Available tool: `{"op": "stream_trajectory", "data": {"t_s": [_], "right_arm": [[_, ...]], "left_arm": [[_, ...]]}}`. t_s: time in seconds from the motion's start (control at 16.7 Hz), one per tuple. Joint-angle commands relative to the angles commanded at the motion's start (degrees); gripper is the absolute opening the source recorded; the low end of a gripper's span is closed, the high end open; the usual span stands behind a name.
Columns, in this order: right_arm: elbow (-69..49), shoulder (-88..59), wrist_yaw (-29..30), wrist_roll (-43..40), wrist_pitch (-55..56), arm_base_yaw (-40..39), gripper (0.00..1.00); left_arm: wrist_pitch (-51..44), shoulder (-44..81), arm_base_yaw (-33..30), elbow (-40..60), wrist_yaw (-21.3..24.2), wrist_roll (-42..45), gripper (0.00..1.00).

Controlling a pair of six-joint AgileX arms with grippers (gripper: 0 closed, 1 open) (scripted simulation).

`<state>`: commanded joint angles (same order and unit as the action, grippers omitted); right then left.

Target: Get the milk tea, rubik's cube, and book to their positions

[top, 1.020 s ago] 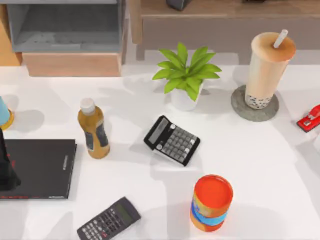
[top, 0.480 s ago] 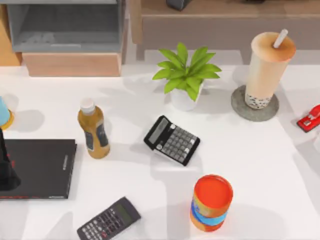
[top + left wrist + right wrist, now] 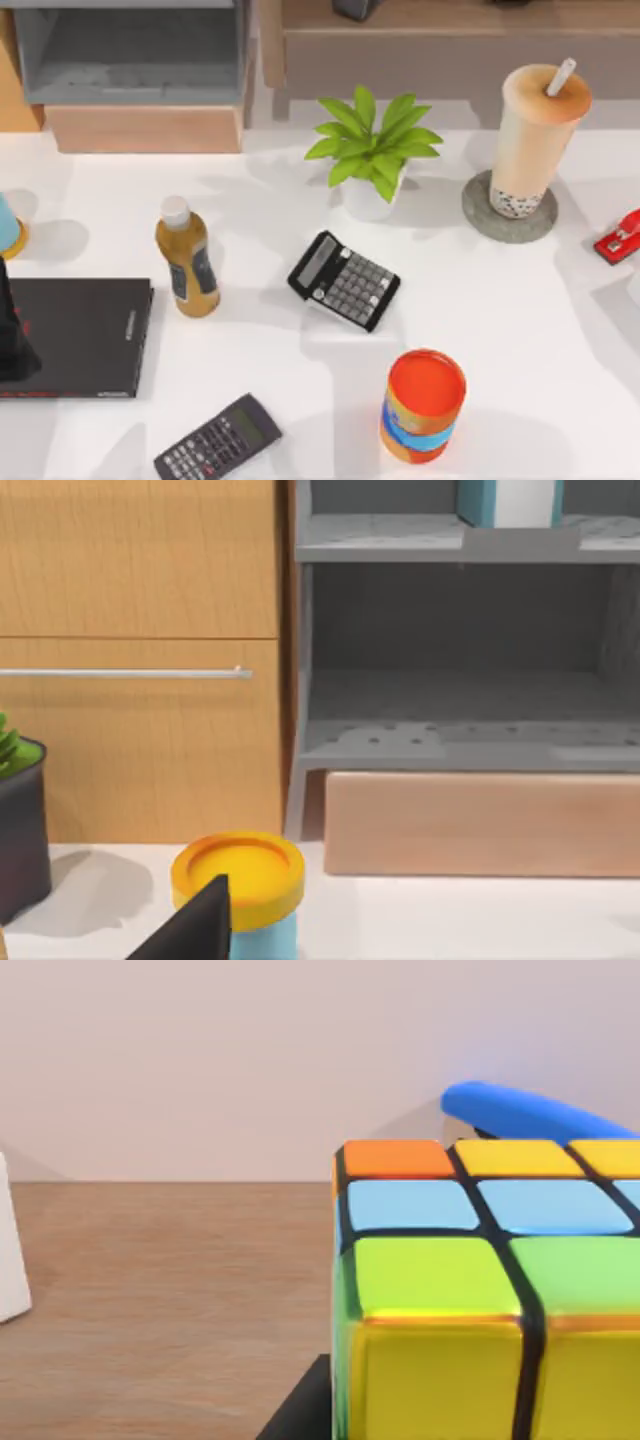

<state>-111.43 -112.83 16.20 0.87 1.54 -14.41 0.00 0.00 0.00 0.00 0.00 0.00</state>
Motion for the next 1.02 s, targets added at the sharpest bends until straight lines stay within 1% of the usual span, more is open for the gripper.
{"op": "stream_trajectory", "data": {"t_s": [0.24, 1.02], "right_arm": [[0.0, -0.1, 0.1, 0.0, -0.1, 0.0, 0.00], [0.0, -0.1, 0.1, 0.0, -0.1, 0.0, 0.98]], "left_arm": [[0.0, 0.0, 0.0, 0.0, 0.0, 0.0, 1.00], [0.0, 0.0, 0.0, 0.0, 0.0, 0.0, 1.00]]}}
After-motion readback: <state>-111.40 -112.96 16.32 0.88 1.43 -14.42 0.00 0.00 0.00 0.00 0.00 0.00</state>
